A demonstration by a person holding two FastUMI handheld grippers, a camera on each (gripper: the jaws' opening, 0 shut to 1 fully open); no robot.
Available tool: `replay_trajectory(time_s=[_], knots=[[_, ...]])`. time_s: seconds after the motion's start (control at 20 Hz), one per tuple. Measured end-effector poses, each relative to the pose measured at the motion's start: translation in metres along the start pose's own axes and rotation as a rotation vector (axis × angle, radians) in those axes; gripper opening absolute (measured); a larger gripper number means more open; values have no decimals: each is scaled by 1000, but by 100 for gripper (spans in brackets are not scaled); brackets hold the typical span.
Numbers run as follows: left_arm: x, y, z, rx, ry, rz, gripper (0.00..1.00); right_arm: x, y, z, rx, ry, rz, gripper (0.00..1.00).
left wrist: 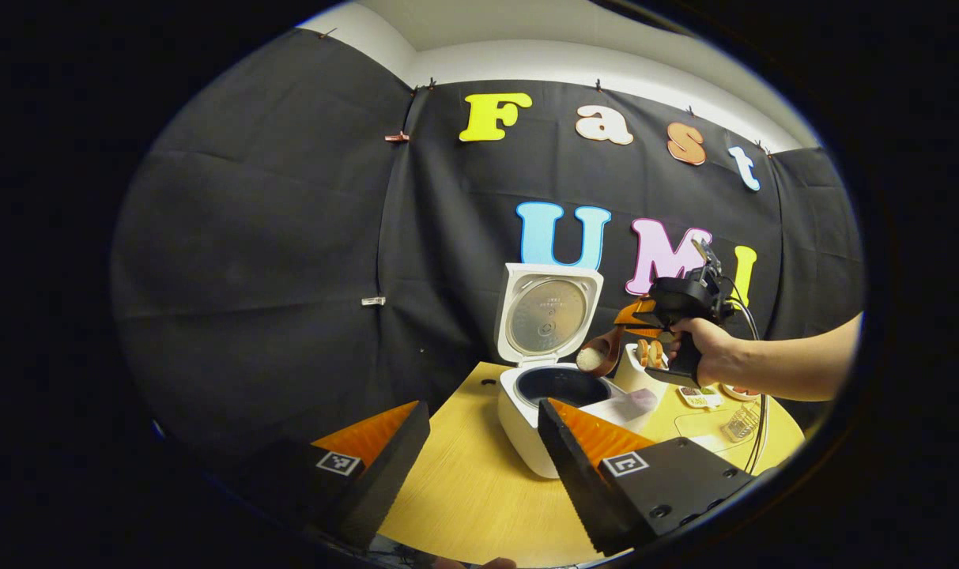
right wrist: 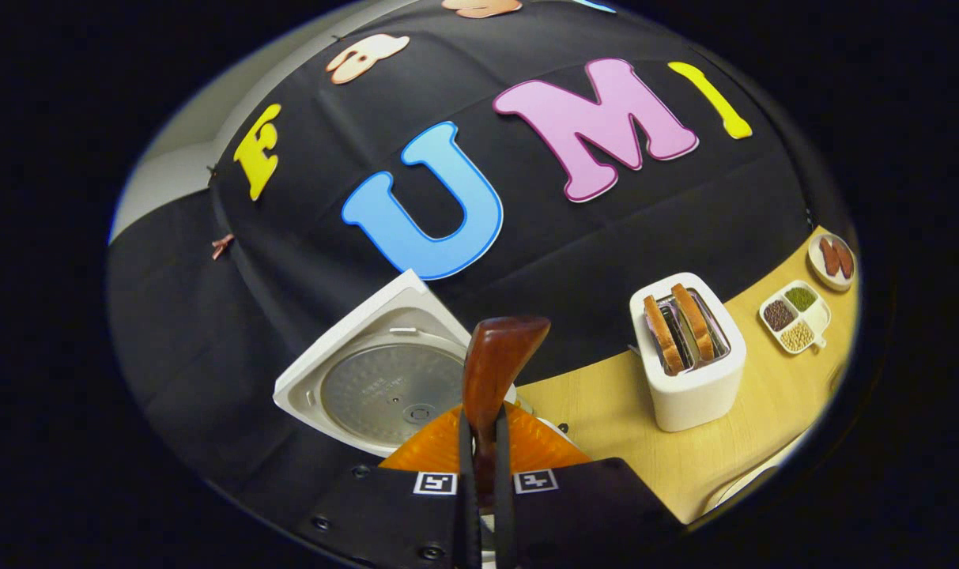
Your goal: Close the left gripper, press the button to open the rice cooker; take a wooden spoon from the chopstick holder with the right hand, scoop a spoonful of rice and pour it into the rice cooker, then put the wooden spoon back into the chopstick holder.
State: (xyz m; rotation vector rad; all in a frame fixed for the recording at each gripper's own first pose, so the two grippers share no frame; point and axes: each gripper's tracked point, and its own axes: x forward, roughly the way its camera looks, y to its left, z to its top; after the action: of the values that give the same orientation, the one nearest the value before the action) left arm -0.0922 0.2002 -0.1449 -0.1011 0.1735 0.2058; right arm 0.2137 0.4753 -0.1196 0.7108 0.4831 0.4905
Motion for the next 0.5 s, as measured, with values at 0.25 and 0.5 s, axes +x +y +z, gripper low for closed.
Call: replay_trajectory(time_s=[0.25,0.5], knots=[[-2,8,-4,7,14,16,95,9,18,-11,-233,3,24,11],[-4,16,-5,6,15,30,95,9,50,-10,-438,-20,87,11]])
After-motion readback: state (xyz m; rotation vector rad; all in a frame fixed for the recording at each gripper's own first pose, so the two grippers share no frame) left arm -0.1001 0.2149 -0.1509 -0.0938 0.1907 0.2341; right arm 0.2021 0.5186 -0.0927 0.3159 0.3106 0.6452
